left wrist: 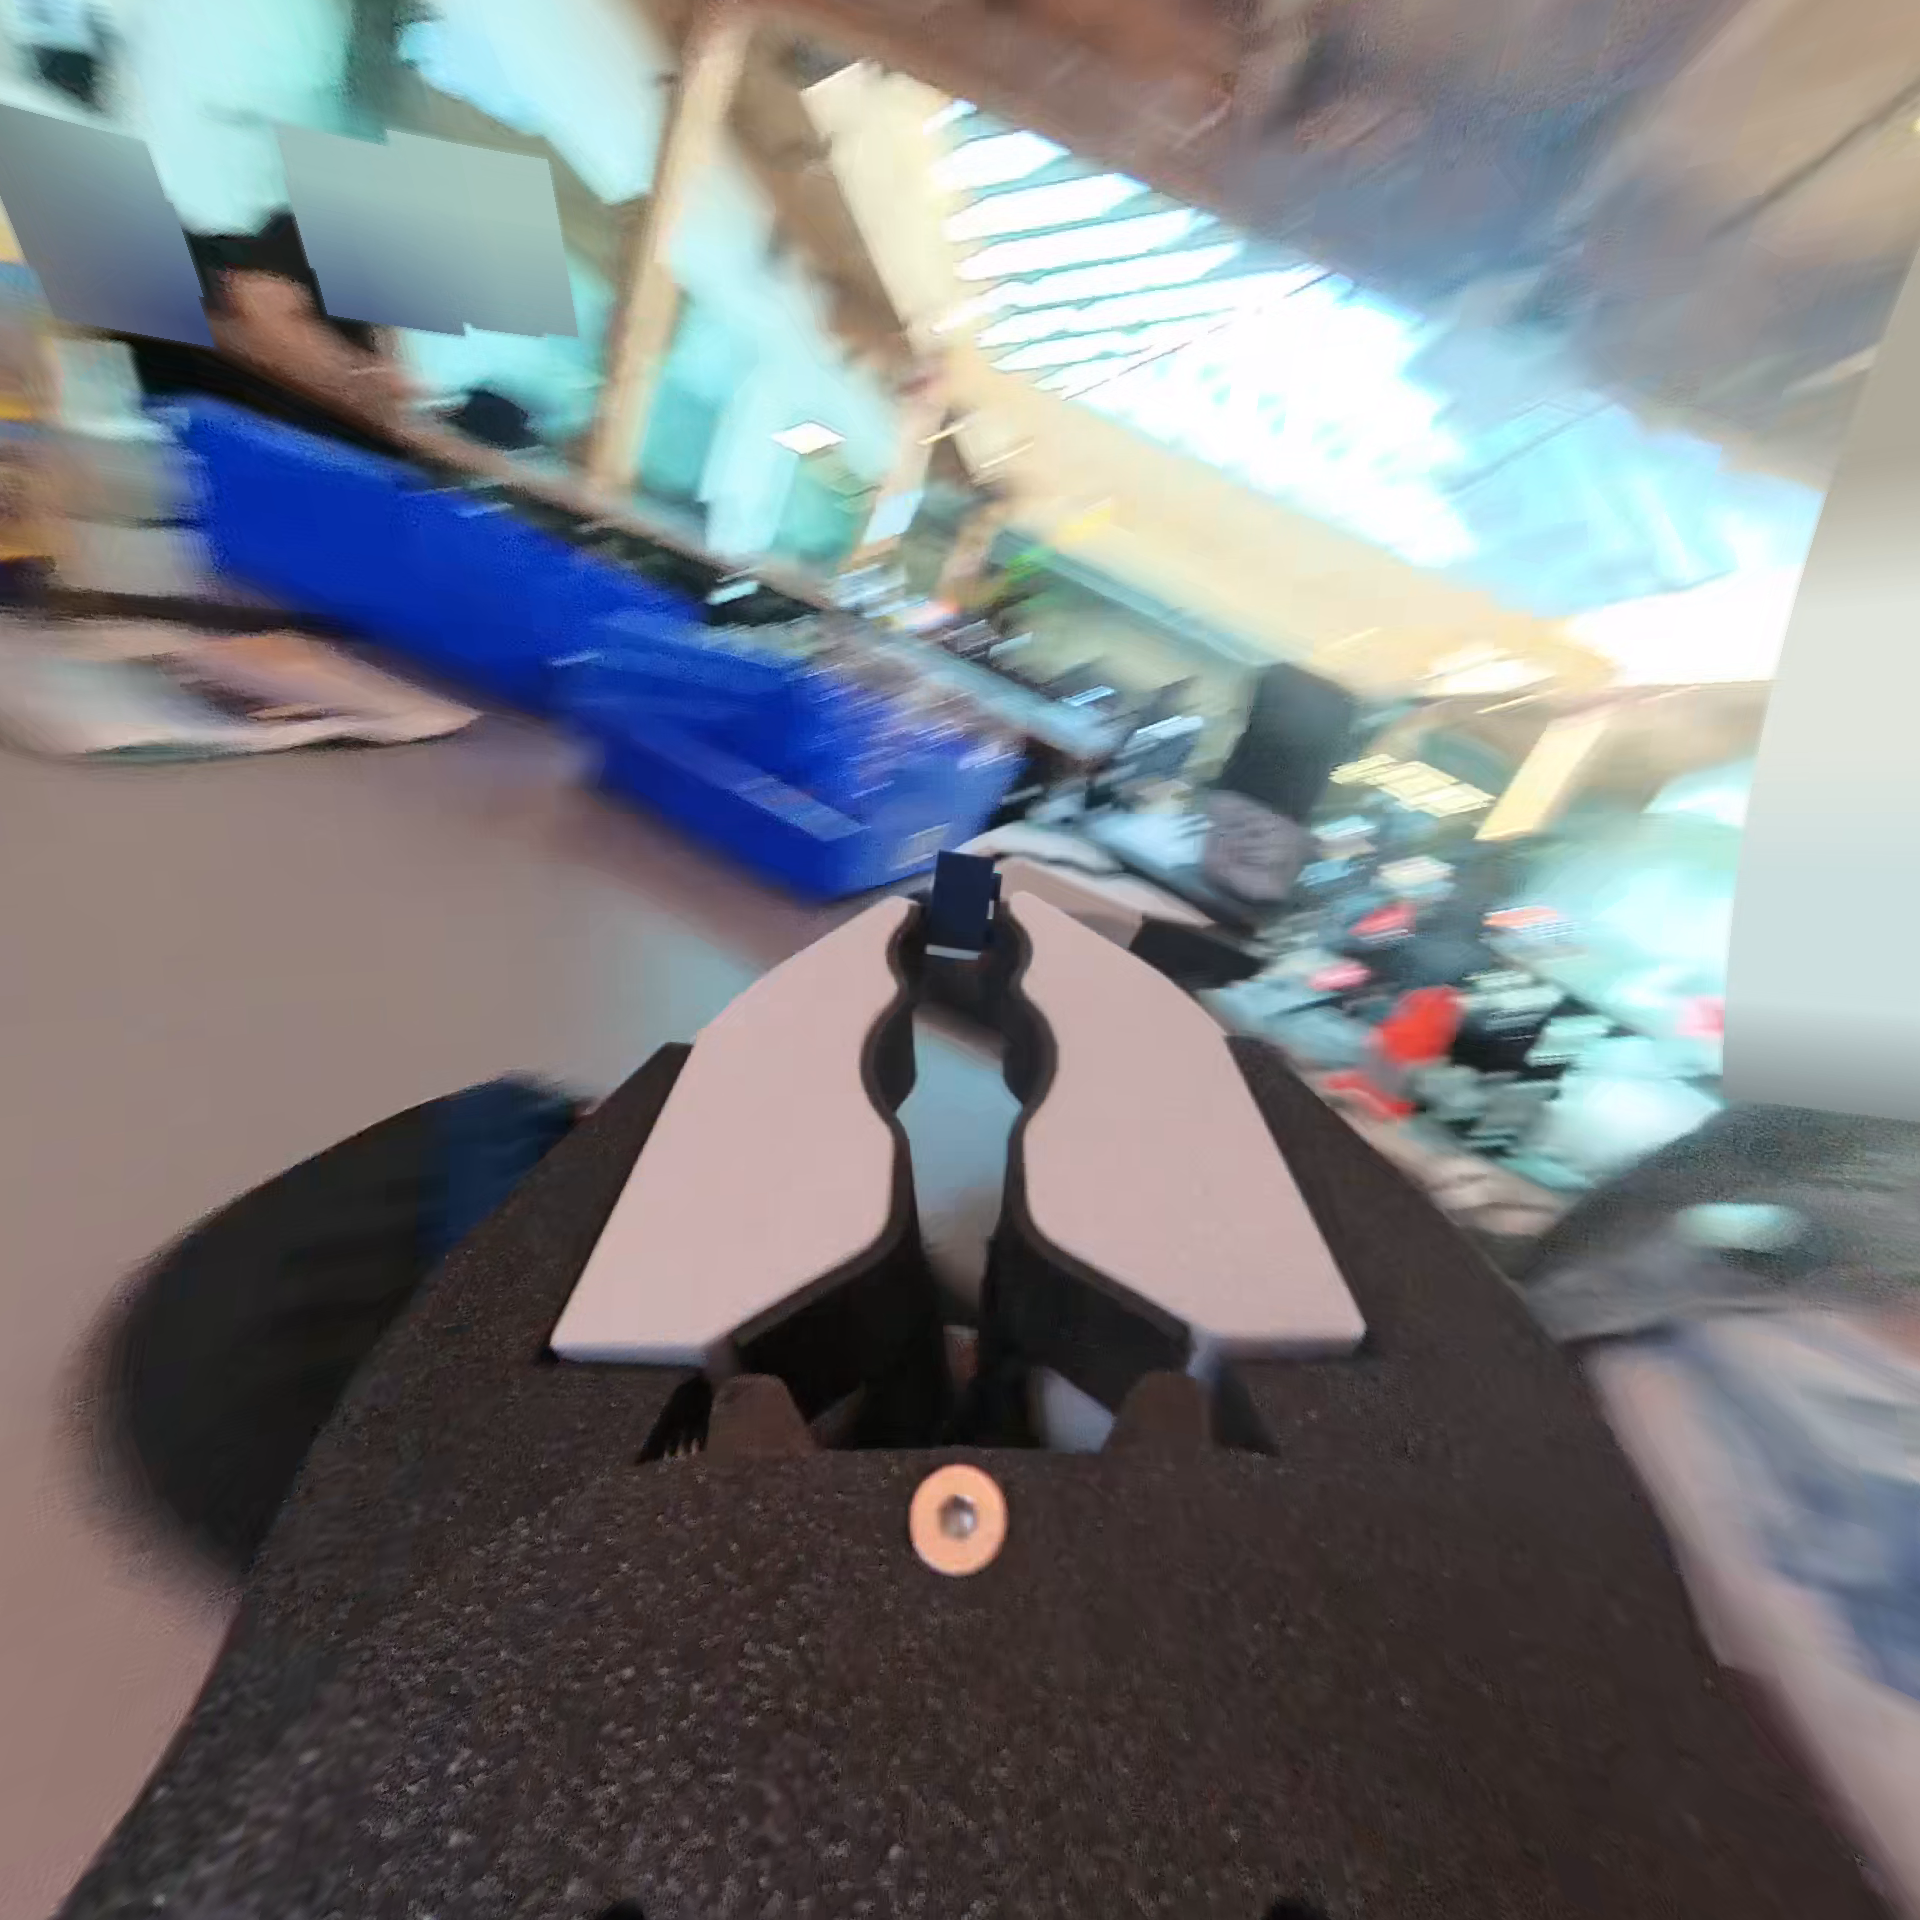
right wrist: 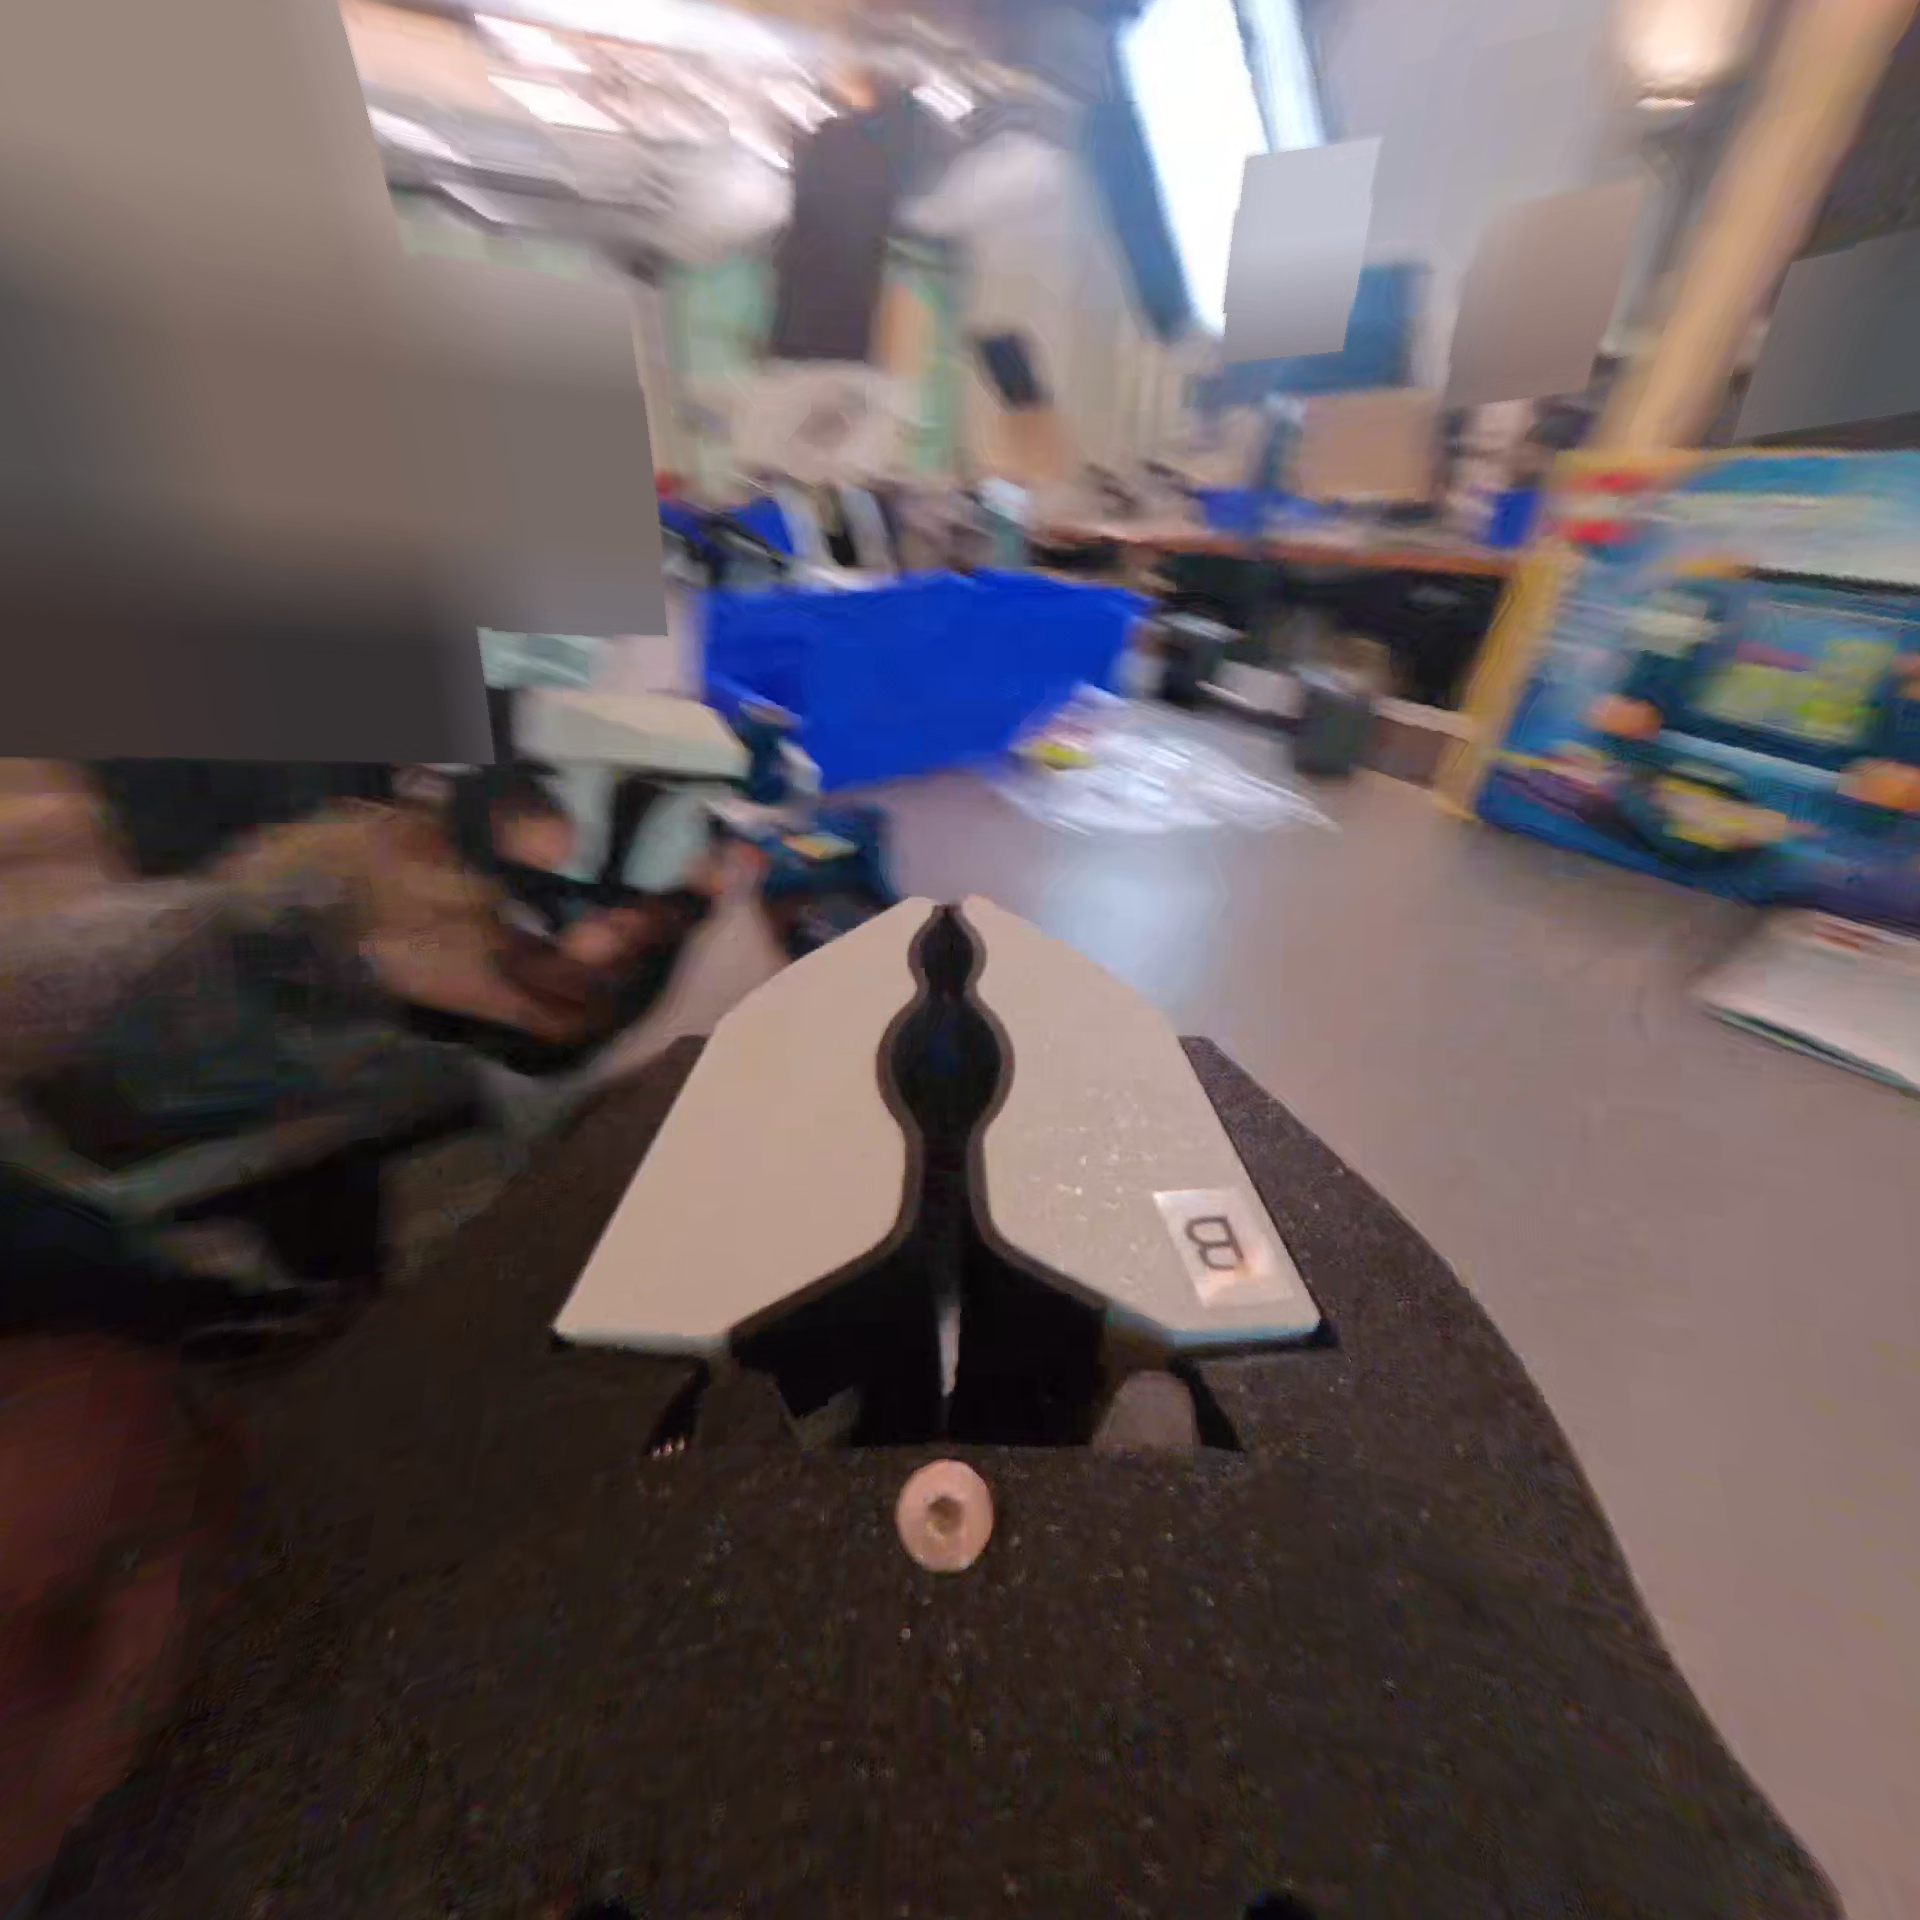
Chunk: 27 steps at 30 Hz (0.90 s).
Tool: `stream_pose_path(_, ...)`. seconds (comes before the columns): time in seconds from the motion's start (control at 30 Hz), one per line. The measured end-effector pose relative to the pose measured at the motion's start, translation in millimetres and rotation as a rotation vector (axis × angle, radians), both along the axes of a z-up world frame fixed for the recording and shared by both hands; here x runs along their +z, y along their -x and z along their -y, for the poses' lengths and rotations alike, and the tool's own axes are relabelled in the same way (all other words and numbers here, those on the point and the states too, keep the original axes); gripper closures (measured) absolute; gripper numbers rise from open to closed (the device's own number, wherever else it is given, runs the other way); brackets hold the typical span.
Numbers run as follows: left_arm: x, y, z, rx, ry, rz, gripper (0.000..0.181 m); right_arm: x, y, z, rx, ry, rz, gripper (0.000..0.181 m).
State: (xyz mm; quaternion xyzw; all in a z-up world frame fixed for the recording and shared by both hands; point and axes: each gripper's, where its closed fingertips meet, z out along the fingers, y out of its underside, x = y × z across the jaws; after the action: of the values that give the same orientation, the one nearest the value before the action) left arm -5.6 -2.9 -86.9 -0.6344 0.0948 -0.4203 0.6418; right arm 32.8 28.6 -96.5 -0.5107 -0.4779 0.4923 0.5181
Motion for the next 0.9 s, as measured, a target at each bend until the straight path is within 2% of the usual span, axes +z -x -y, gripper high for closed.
stream_pose_path(0.03, -9.0, 9.0, -5.4, 0.053, 0.013, -0.052, 0.170, -20.8, -3.8, -29.0, -0.170, -0.051, 0.061, 0.181)
stream_pose_path(0.07, -6.3, 10.6, -4.0, 0.047, -0.003, -0.058, 0.170, -28.1, -4.8, -36.5, -0.198, -0.019, 0.062, 0.181)
stream_pose_path(0.1, -3.1, 13.5, -3.8, 0.068, -0.018, -0.097, 0.170, -25.4, -3.2, -34.3, -0.158, 0.057, 0.023, 0.181)
stream_pose_path(0.17, -1.3, 19.1, -3.7, 0.146, -0.087, -0.290, 0.170, -4.6, -1.5, -22.8, -0.012, 0.120, -0.133, 0.173)
stream_pose_path(0.27, -4.9, 14.5, 0.7, 0.116, -0.091, -0.397, 0.169, 27.3, -16.3, -2.1, 0.243, 0.146, -0.295, 0.172)
stream_pose_path(0.3, -5.2, 11.2, 3.6, 0.097, -0.100, -0.398, 0.170, 33.5, -21.2, 8.7, 0.343, 0.142, -0.278, 0.169)
stream_pose_path(0.37, -7.4, 7.5, 8.1, 0.095, -0.116, -0.410, 0.169, 33.6, -31.8, 39.8, 0.561, 0.084, -0.138, 0.167)
stream_pose_path(0.43, -10.4, 4.4, 11.9, 0.100, -0.122, -0.425, 0.169, 7.4, -43.3, 71.3, 0.719, 0.011, 0.133, 0.167)
stream_pose_path(0.5, -7.5, 4.2, 14.8, 0.120, -0.147, -0.411, 0.169, -37.2, -59.8, 100.6, 0.830, -0.018, 0.462, 0.170)
stream_pose_path(0.53, -5.3, 4.1, 16.3, 0.124, -0.161, -0.398, 0.169, -63.1, -67.0, 111.3, 0.842, -0.035, 0.611, 0.173)
stream_pose_path(0.63, -4.0, 4.2, 18.5, 0.114, -0.162, -0.382, 0.169, -140.1, -82.5, 119.2, 0.736, -0.188, 0.946, 0.172)
stream_pose_path(0.7, -2.8, 3.0, 21.7, 0.106, -0.165, -0.387, 0.169, -162.5, -86.8, 123.6, 0.683, -0.210, 1.001, 0.169)
stream_pose_path(0.9, 2.2, -0.9, 29.8, 0.067, -0.184, -0.329, 0.169, -187.2, -91.9, 123.0, 0.568, -0.156, 1.026, 0.161)
